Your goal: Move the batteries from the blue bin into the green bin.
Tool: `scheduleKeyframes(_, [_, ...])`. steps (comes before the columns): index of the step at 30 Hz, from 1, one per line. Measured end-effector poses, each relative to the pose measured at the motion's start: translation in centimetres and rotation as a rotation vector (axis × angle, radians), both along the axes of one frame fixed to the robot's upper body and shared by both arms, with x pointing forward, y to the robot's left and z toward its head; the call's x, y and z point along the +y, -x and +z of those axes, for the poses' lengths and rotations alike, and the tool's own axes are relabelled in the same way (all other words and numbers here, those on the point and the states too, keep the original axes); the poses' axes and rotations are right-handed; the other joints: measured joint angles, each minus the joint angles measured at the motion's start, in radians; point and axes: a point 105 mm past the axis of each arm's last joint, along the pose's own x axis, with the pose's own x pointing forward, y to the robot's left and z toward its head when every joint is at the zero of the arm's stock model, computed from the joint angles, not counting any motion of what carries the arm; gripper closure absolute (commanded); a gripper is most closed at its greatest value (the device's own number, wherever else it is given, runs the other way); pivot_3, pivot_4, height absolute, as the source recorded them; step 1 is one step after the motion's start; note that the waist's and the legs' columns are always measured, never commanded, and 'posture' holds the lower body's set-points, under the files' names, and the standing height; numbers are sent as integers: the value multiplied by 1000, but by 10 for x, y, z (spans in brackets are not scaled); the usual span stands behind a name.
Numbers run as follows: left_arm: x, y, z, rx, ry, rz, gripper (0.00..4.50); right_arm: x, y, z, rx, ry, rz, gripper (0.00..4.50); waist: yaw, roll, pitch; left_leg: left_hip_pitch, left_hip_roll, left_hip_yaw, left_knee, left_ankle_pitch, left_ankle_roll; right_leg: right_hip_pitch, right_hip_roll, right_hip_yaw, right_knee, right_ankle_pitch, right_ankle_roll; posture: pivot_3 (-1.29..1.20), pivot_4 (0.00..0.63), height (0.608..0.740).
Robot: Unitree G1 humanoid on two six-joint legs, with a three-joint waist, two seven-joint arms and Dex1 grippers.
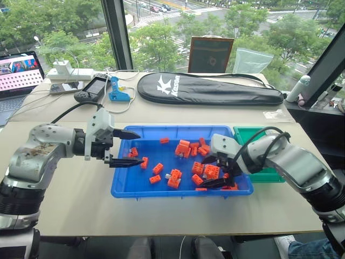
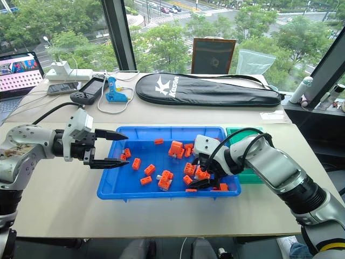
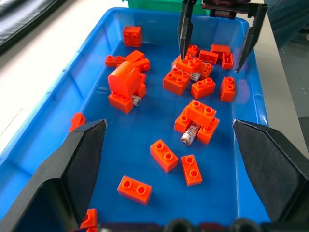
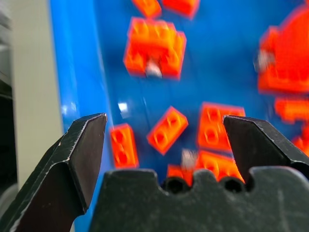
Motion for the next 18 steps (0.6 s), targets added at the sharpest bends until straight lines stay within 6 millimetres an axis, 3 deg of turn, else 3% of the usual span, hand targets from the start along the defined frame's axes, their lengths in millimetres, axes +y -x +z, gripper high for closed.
scheduleKeyframes(7, [-14,7,13,10,96,-86,0,-7,-9,-7,-14,25,-85,39,0,0,0,0,0,0,0,0,0,0,0,0,0,0,0,0,150,740])
scheduleKeyframes(11, [-14,7,21,-9,115,-91,0,-10,-13,-10,-19,31,-114,1007,-1,0,0,0,0,0,0,0,0,0,0,0,0,0,0,0,150,740])
scheduleKeyframes(17, [-14,6,21,-10,116,-90,0,-14,-18,-14,-26,33,-148,3032,-1,0,0,0,0,-1,0,0,0,0,0,0,0,0,0,0,150,740])
scheduleKeyframes(18, [-14,6,21,-10,116,-90,0,-15,-18,-15,-24,34,-154,3133,-1,0,0,0,0,-1,0,0,0,0,0,0,0,0,0,0,150,740])
